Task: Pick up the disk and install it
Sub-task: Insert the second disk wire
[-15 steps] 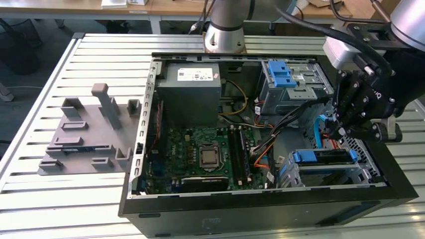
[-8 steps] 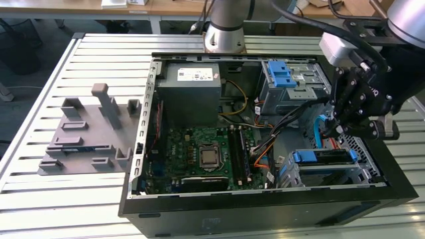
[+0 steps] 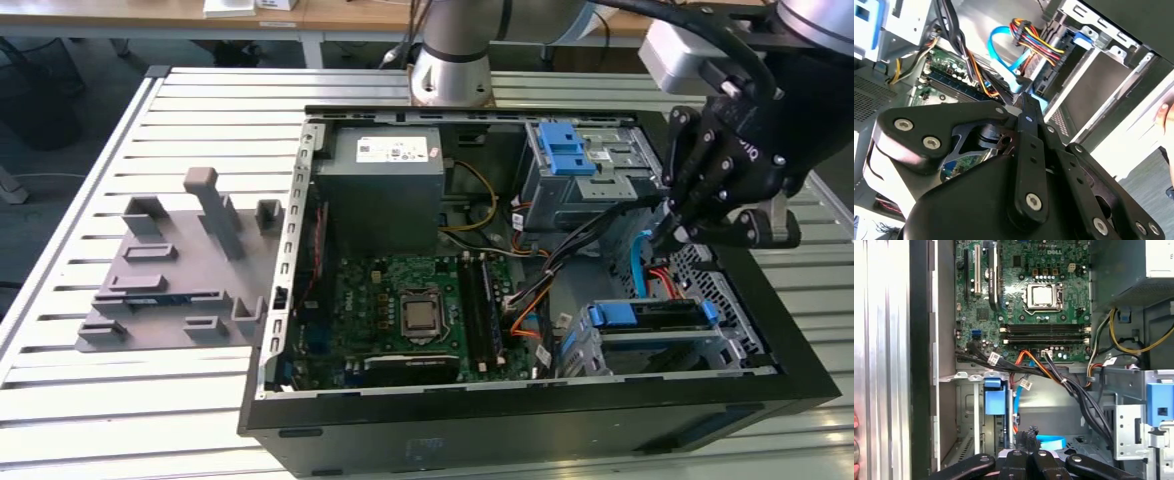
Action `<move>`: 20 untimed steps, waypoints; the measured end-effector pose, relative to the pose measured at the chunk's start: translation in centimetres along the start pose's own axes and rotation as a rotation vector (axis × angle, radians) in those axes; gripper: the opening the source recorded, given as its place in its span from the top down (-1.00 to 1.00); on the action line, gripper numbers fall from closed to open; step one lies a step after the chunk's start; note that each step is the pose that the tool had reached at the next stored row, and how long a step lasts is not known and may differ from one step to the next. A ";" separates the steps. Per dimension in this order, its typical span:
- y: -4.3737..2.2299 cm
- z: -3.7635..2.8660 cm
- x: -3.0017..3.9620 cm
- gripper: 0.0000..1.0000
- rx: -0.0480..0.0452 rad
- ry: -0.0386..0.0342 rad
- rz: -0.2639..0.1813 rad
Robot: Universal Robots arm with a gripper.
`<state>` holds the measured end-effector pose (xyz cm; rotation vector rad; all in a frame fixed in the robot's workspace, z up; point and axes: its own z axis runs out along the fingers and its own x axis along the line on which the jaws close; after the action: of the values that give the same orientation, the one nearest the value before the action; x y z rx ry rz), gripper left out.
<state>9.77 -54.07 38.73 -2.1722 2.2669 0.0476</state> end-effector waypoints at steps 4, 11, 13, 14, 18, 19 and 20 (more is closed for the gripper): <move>0.02 0.01 -0.63 0.79 0.0000 0.0016 0.000; -0.05 0.03 -0.77 0.77 0.0001 0.0066 0.000; -0.12 0.03 -0.83 0.65 -0.0002 0.0081 0.000; -0.15 0.05 -0.86 0.65 -0.0003 0.0085 0.000; -0.20 0.15 -0.97 0.63 -0.0002 0.0116 0.001; -0.21 0.17 -0.98 0.63 -0.0001 0.0132 0.001; -0.21 0.19 -0.99 0.51 -0.0001 0.0141 0.001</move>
<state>10.02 -53.08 38.56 -2.1789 2.2749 0.0324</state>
